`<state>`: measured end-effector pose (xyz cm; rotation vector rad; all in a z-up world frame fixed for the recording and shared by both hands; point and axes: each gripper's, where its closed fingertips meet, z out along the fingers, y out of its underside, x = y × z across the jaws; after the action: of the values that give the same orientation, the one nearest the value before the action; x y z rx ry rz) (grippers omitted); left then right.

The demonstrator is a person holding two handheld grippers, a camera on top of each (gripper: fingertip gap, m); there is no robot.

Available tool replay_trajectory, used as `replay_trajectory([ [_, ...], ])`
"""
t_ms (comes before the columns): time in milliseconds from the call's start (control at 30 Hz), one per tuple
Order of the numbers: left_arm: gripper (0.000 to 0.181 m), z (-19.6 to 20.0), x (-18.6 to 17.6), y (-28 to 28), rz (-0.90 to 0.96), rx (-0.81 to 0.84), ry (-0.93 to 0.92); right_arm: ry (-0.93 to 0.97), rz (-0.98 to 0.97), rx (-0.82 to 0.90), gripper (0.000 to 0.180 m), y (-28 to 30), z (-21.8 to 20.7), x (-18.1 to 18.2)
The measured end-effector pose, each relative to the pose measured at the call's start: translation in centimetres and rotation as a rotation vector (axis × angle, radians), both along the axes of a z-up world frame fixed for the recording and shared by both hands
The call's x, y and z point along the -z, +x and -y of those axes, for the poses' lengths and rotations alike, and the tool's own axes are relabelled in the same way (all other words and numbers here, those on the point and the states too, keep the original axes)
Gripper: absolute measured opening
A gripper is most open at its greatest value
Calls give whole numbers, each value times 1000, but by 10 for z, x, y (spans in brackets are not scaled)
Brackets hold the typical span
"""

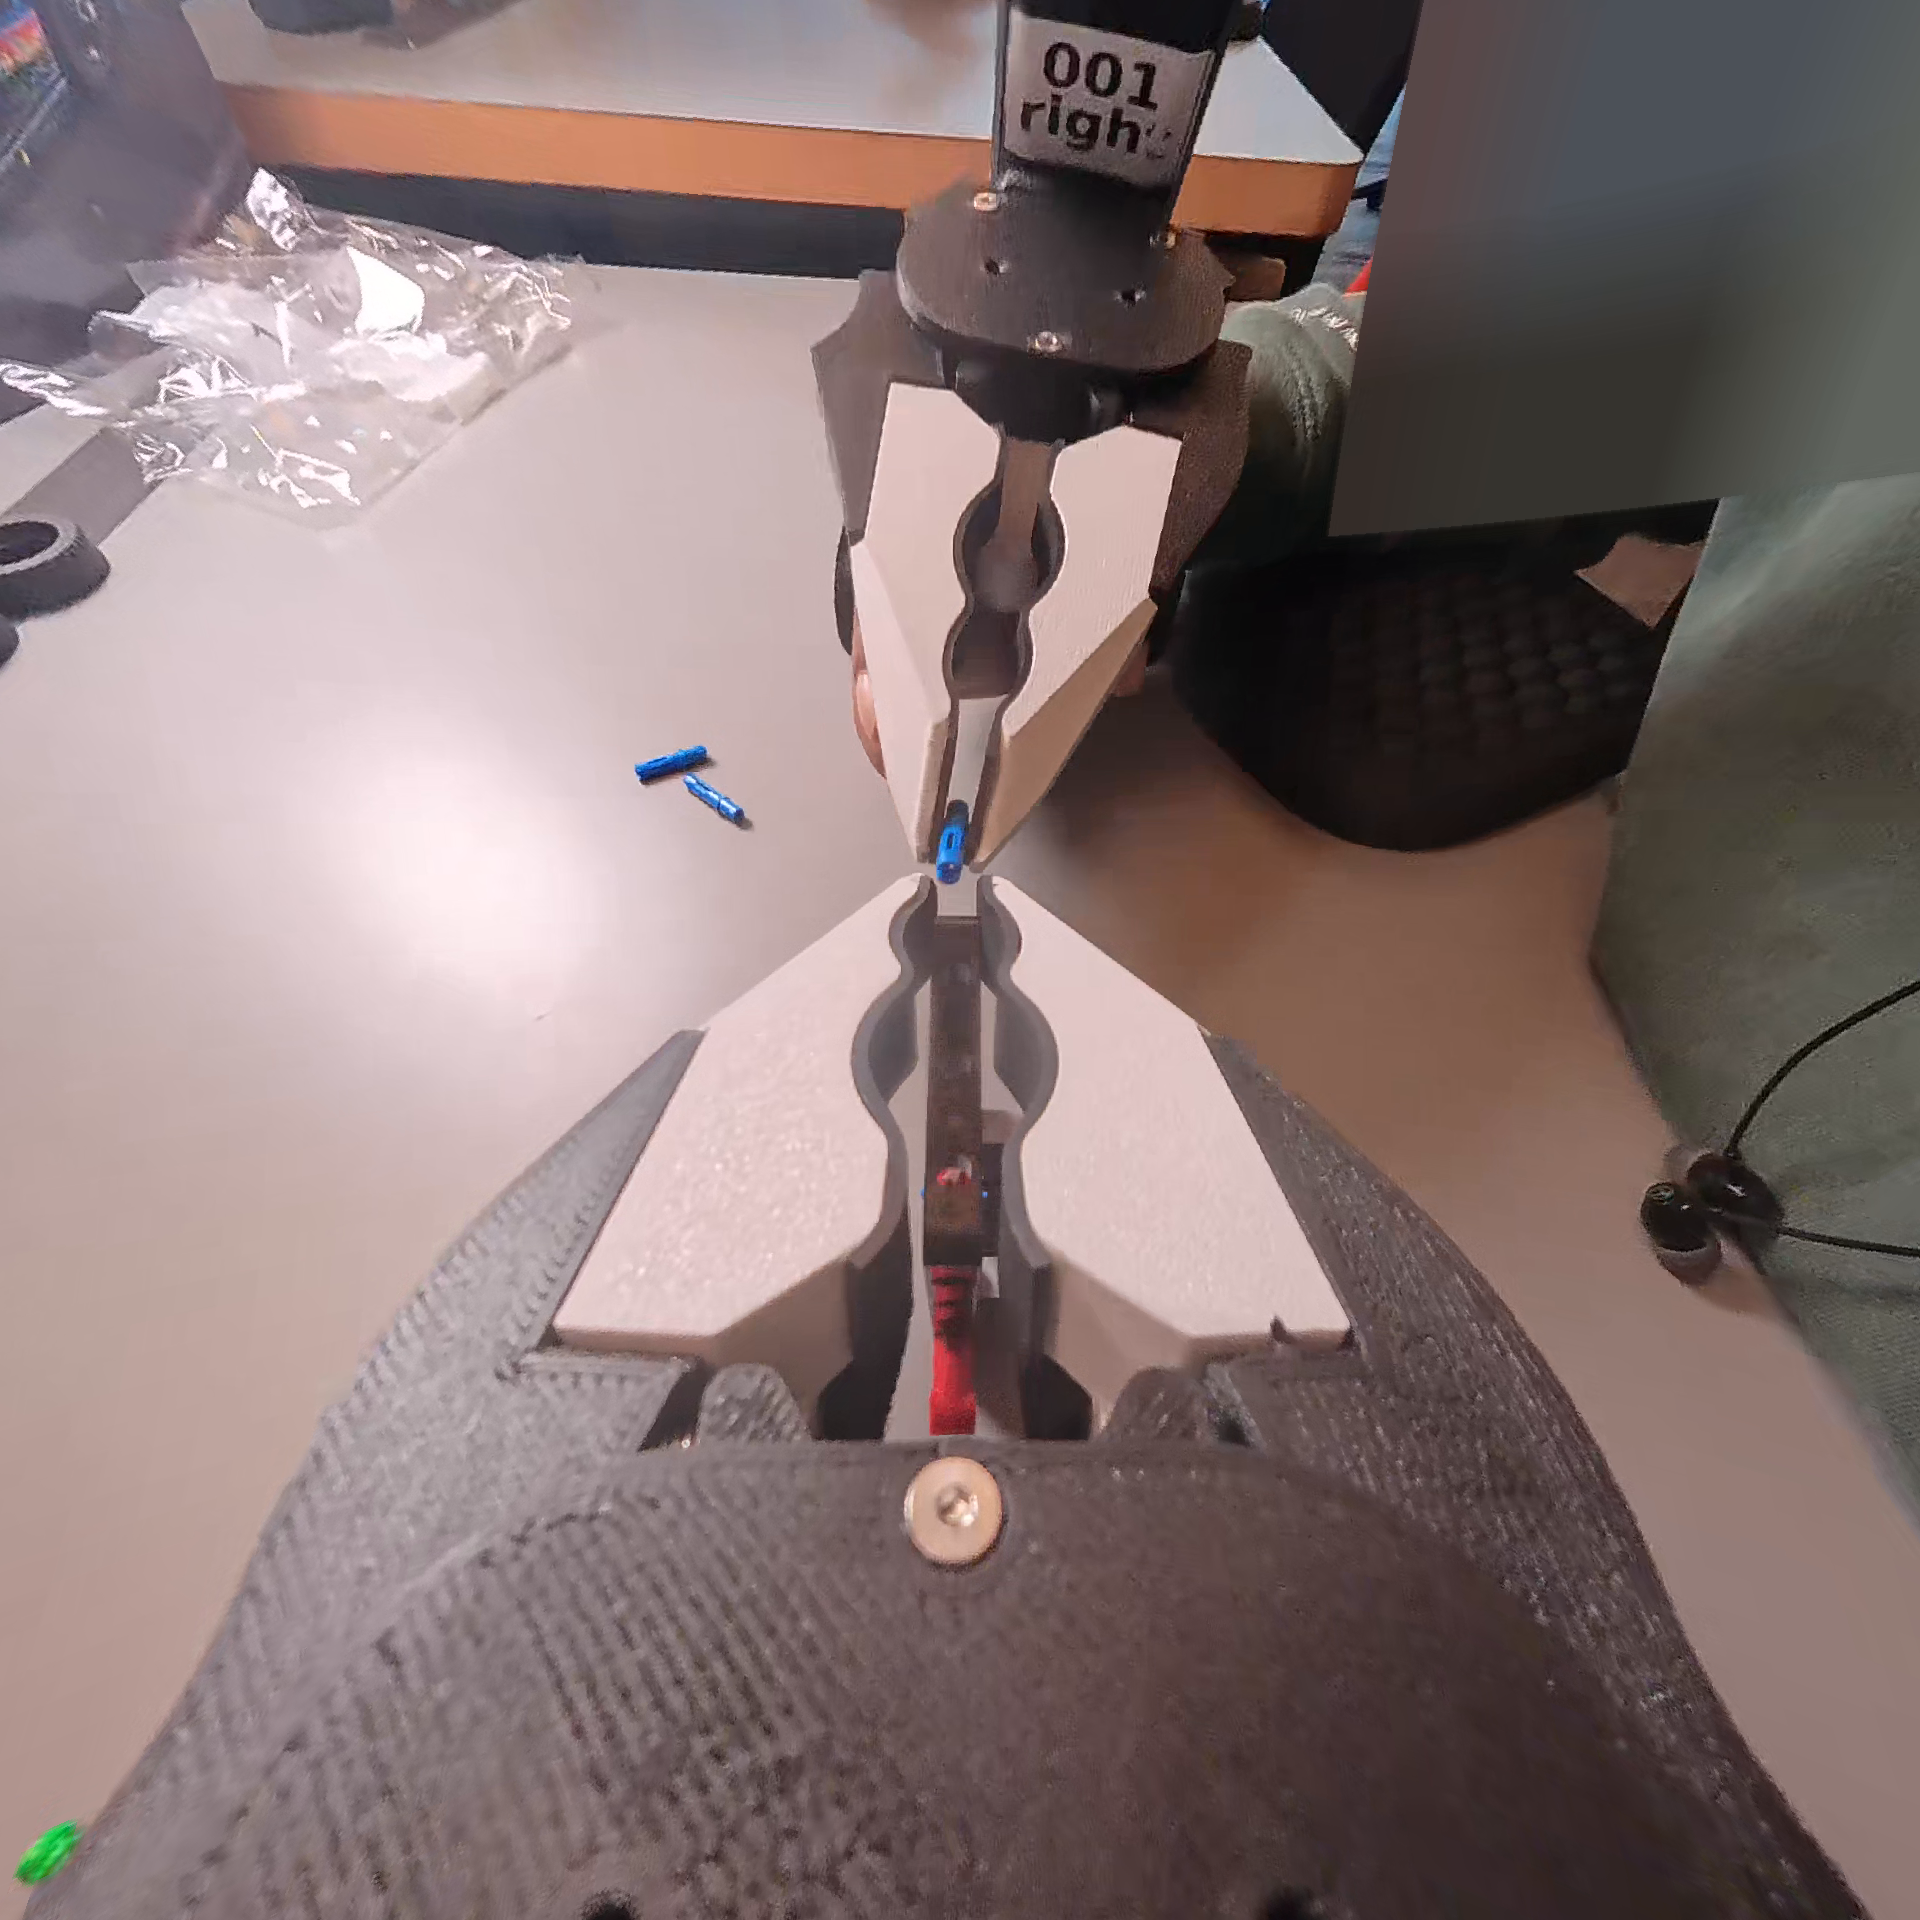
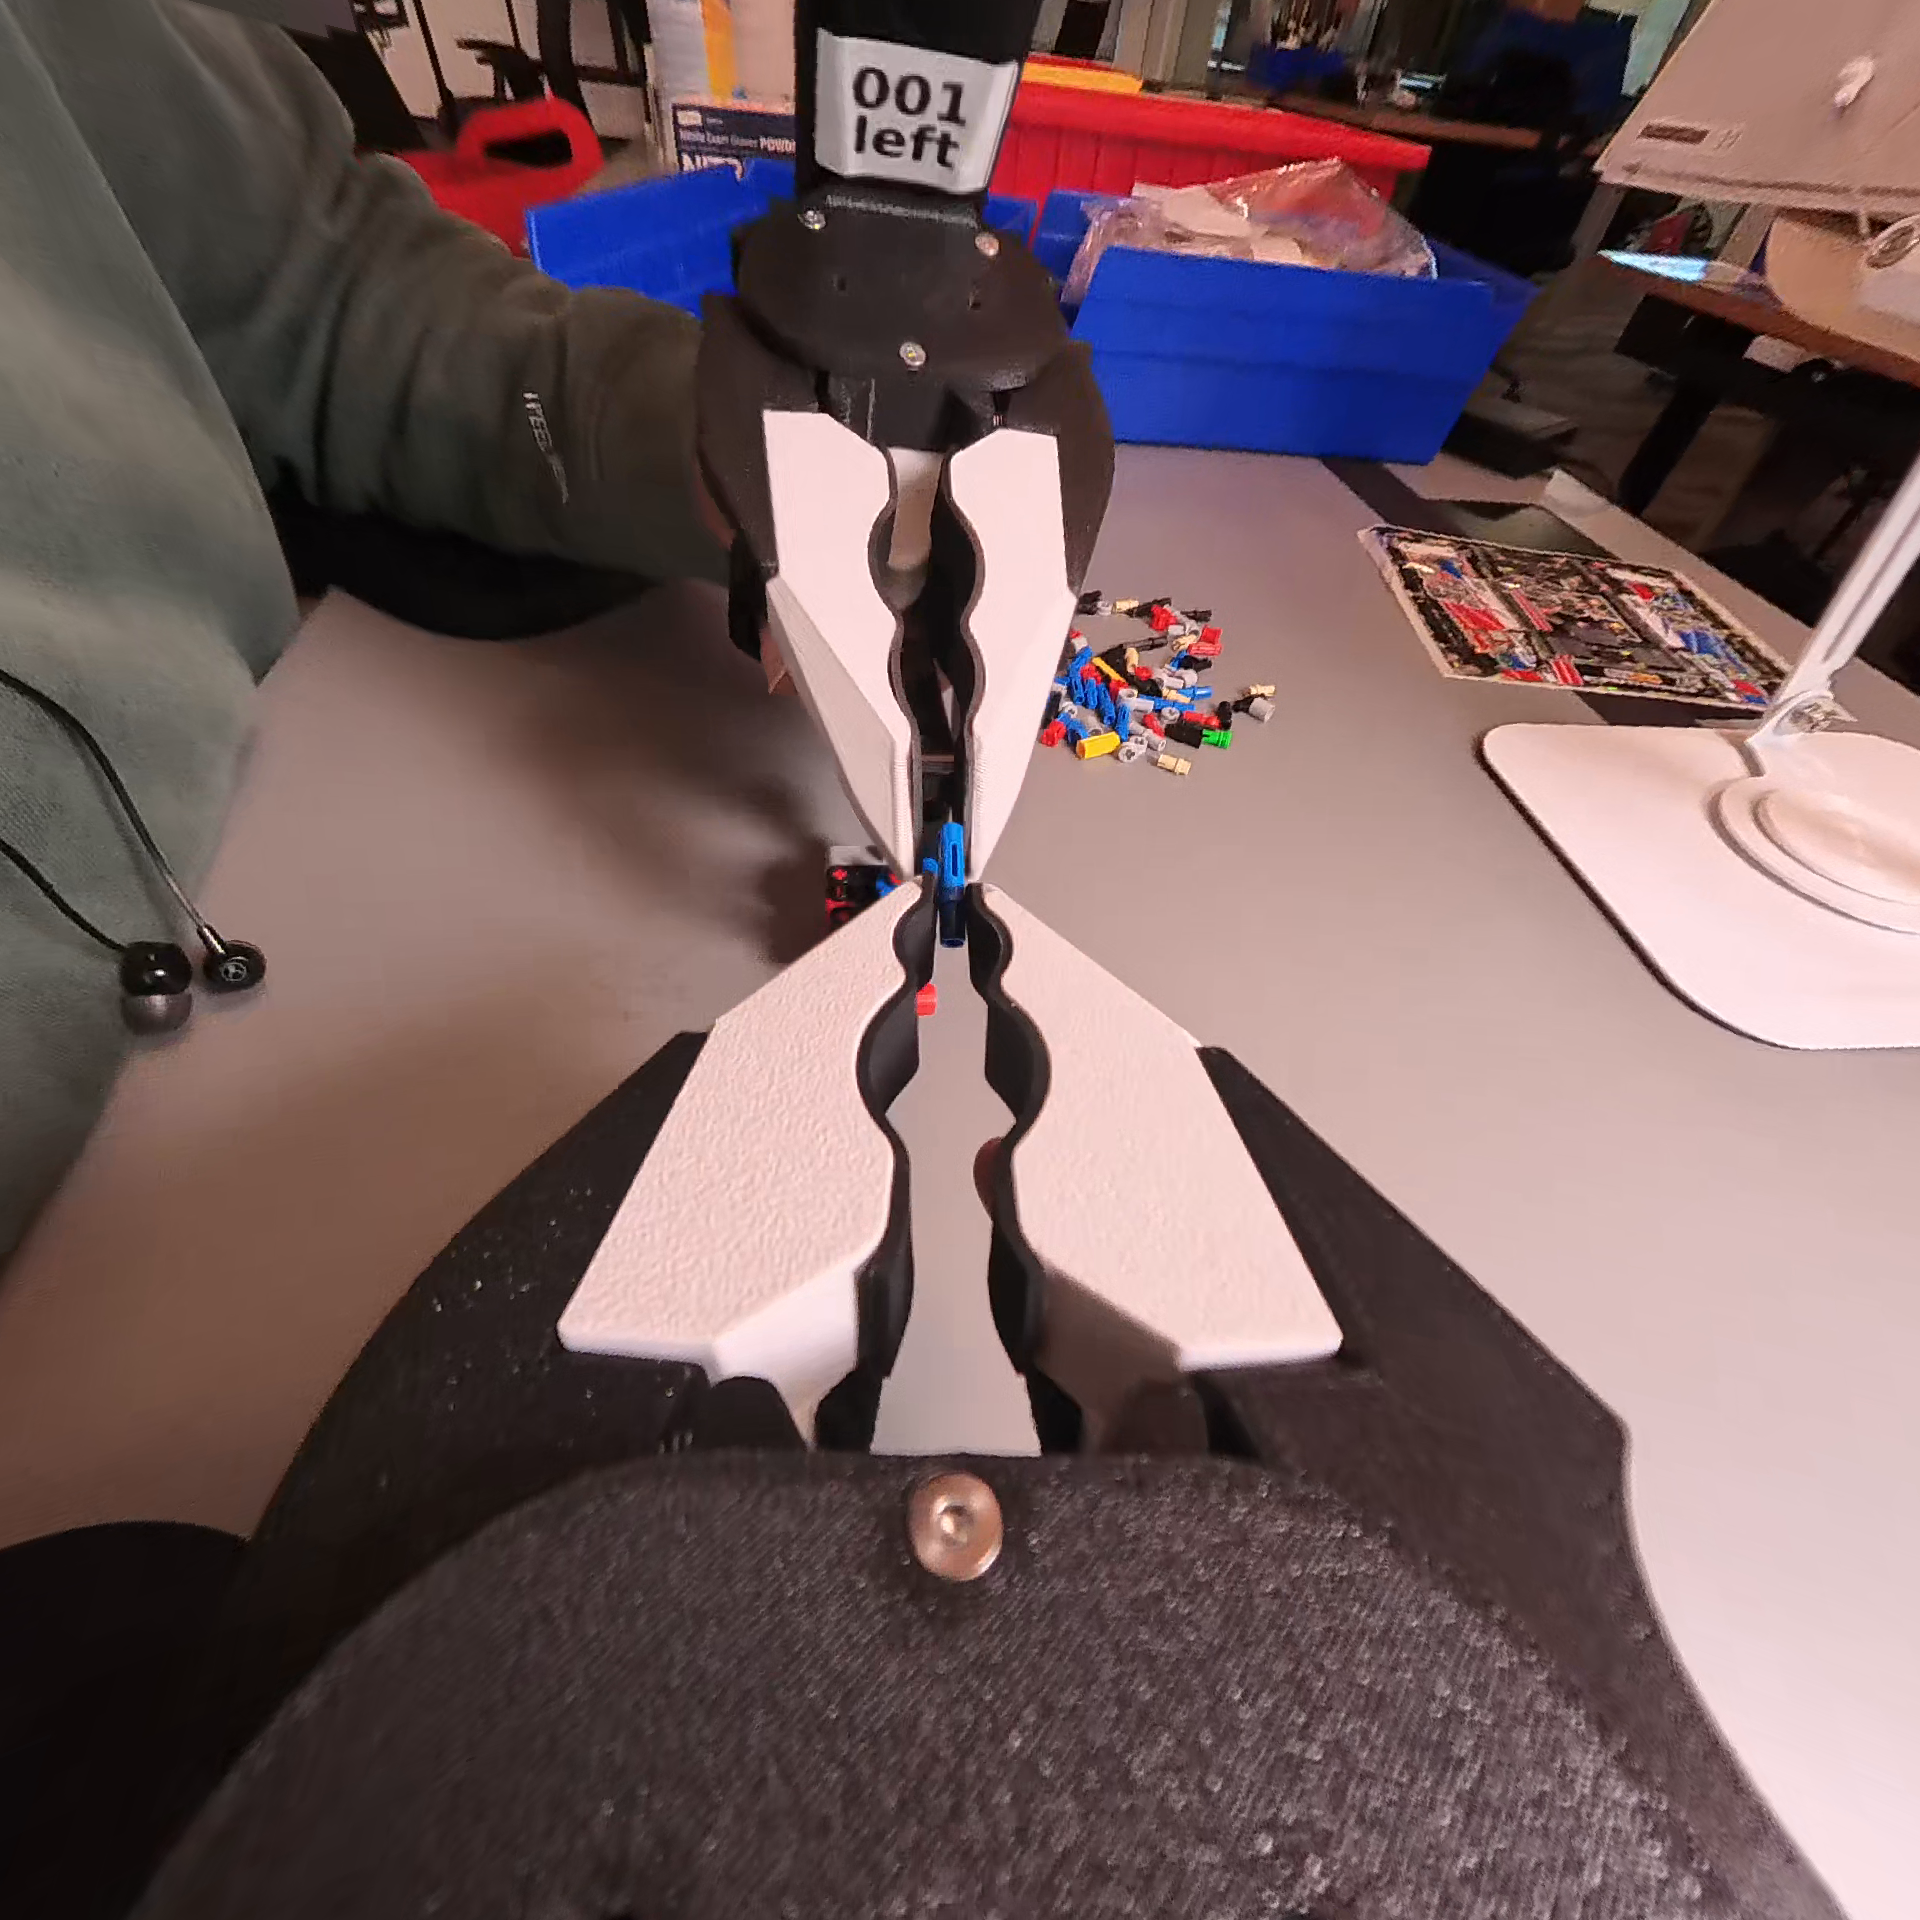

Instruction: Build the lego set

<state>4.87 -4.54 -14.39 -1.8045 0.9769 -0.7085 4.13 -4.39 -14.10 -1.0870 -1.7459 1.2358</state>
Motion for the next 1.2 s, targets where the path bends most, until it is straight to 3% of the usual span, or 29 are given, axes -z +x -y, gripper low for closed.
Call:
replay_trajectory([
  [267,16,1,-8,0,6,-2,23,18,2,4,3,0,-1,0],
  [533,10,7,-19,4,-29,17,95,107,1,-10,3,0,11,0],
  [1200,3,11,-40,6,52,23,137,-75,-146,-36,3,4,14,-35],
])
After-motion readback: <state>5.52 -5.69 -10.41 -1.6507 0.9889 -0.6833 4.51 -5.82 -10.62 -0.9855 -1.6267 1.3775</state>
